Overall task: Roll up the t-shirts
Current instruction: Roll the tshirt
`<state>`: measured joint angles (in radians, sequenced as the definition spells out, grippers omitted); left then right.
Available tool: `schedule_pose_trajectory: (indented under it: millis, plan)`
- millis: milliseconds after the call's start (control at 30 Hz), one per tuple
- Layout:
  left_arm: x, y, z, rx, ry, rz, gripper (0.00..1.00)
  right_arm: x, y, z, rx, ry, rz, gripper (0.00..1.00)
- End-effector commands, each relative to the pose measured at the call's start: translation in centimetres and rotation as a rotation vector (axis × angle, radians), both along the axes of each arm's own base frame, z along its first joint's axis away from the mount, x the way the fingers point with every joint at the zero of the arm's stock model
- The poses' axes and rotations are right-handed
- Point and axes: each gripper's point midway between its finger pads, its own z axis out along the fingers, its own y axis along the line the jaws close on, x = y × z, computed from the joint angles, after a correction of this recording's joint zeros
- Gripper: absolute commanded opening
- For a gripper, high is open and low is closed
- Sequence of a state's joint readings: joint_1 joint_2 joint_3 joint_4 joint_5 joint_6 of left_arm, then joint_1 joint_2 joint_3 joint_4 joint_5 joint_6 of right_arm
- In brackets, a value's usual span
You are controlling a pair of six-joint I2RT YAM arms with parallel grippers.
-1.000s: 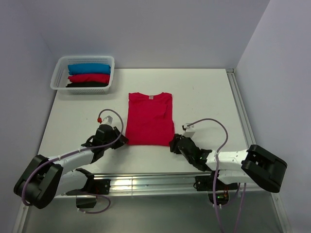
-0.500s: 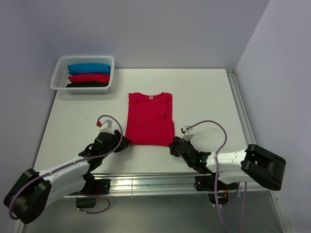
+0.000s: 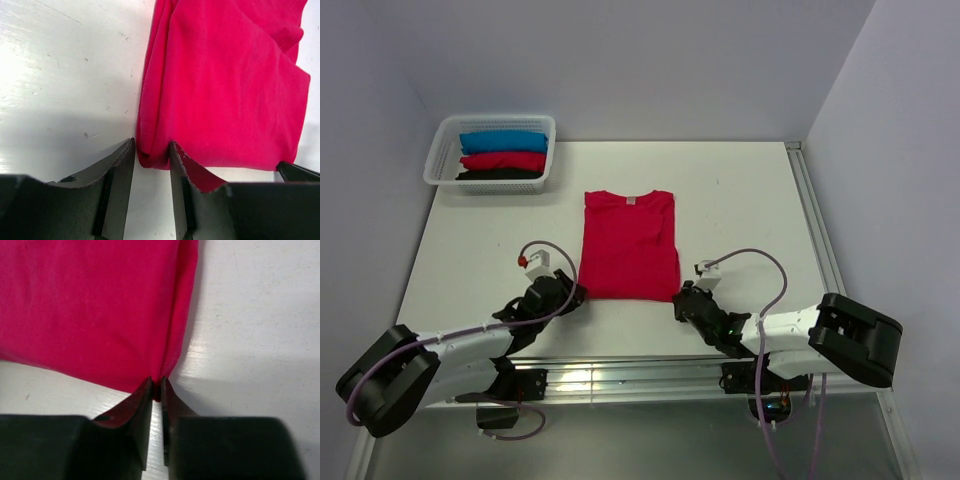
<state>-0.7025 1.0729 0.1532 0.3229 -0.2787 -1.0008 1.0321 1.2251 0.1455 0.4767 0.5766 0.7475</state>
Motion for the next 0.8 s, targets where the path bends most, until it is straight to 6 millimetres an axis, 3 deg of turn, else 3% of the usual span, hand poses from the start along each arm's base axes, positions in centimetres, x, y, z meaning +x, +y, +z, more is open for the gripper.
schedule_pose_trajectory:
  millis: [0,133,233,333,367,433,600,733,767]
  plan:
    - [-0.3,0.6,-1.3,0.035,0.008,0.022,0.4,0.3,-0.7,-0.3,-0.028,0.004,-0.051,0.12]
    - [-0.2,0.7,-1.0,0.05,-0.02,0.016,0.41,0.4,-0.6,-0.3,-0.037,0.004,-0.049,0.0]
    - [0.0,0.5,-0.9,0.058,-0.03,0.001,0.38,0.4,-0.6,-0.2,-0.038,0.004,-0.051,0.0]
    - [0.2,0.2,-0.9,0.067,-0.02,-0.005,0.26,0.4,-0.3,0.3,-0.029,0.002,-0.043,0.0]
    - [0.1,-0.1,-0.8,0.062,-0.016,-0.015,0.14,0.4,-0.3,0.4,-0.037,0.009,-0.041,0.0]
    - [-0.1,-0.4,-0.8,0.059,-0.01,-0.03,0.0,0.3,0.1,1.1,-0.028,0.015,-0.032,0.0]
    - [-1.2,-0.5,-0.3,0.078,0.096,-0.032,0.0,-0.9,1.3,2.5,-0.052,0.162,0.005,0.0]
    - [-1.4,-1.4,1.7,0.088,0.166,-0.069,0.0,-1.6,2.8,4.6,-0.039,0.222,0.062,0.0]
    - [-1.4,-1.5,2.0,0.089,0.173,-0.077,0.0,-1.9,2.4,4.6,-0.067,0.239,0.065,0.0]
